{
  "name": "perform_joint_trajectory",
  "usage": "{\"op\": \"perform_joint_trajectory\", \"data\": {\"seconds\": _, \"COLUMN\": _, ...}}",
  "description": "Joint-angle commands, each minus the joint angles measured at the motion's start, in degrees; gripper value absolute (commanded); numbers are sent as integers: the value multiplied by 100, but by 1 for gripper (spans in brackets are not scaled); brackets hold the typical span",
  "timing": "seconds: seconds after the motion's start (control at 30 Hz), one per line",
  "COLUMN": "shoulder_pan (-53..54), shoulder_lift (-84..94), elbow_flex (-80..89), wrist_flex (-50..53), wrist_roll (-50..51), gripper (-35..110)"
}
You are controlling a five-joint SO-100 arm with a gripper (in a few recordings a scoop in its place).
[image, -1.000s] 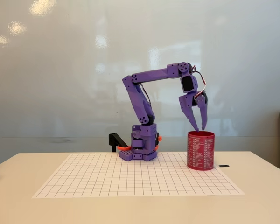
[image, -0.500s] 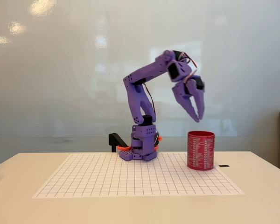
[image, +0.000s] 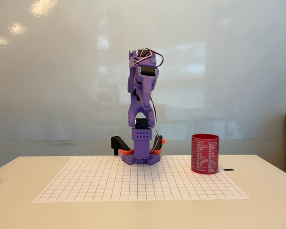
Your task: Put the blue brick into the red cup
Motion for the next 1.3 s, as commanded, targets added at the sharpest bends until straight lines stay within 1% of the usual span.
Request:
{"op": "perform_joint_trajectory", "data": {"seconds": 0.0, "shoulder_pan": 62, "shoulder_lift": 1055, "elbow_flex": 281, "wrist_flex": 220, "wrist_roll": 220, "gripper": -1}}
{"op": "perform_joint_trajectory", "data": {"seconds": 0.13, "shoulder_pan": 132, "shoulder_lift": 1907, "elbow_flex": 650, "wrist_flex": 290, "wrist_roll": 554, "gripper": -1}}
{"op": "perform_joint_trajectory", "data": {"seconds": 0.33, "shoulder_pan": 0, "shoulder_lift": 3182, "elbow_flex": 2083, "wrist_flex": 26, "wrist_roll": 738, "gripper": -1}}
{"op": "perform_joint_trajectory", "data": {"seconds": 0.5, "shoulder_pan": 0, "shoulder_lift": 3489, "elbow_flex": 2540, "wrist_flex": 26, "wrist_roll": 949, "gripper": -1}}
{"op": "perform_joint_trajectory", "data": {"seconds": 0.63, "shoulder_pan": 9, "shoulder_lift": 3489, "elbow_flex": 3182, "wrist_flex": -519, "wrist_roll": 949, "gripper": -1}}
{"op": "perform_joint_trajectory", "data": {"seconds": 0.8, "shoulder_pan": -70, "shoulder_lift": 3489, "elbow_flex": 4500, "wrist_flex": -1354, "wrist_roll": 914, "gripper": -1}}
{"op": "perform_joint_trajectory", "data": {"seconds": 0.97, "shoulder_pan": -123, "shoulder_lift": 3489, "elbow_flex": 5572, "wrist_flex": -1793, "wrist_roll": 976, "gripper": -1}}
{"op": "perform_joint_trajectory", "data": {"seconds": 1.07, "shoulder_pan": -281, "shoulder_lift": 3489, "elbow_flex": 5897, "wrist_flex": -1679, "wrist_roll": 1134, "gripper": -1}}
{"op": "perform_joint_trajectory", "data": {"seconds": 1.27, "shoulder_pan": -290, "shoulder_lift": 3489, "elbow_flex": 5977, "wrist_flex": -932, "wrist_roll": 1143, "gripper": -1}}
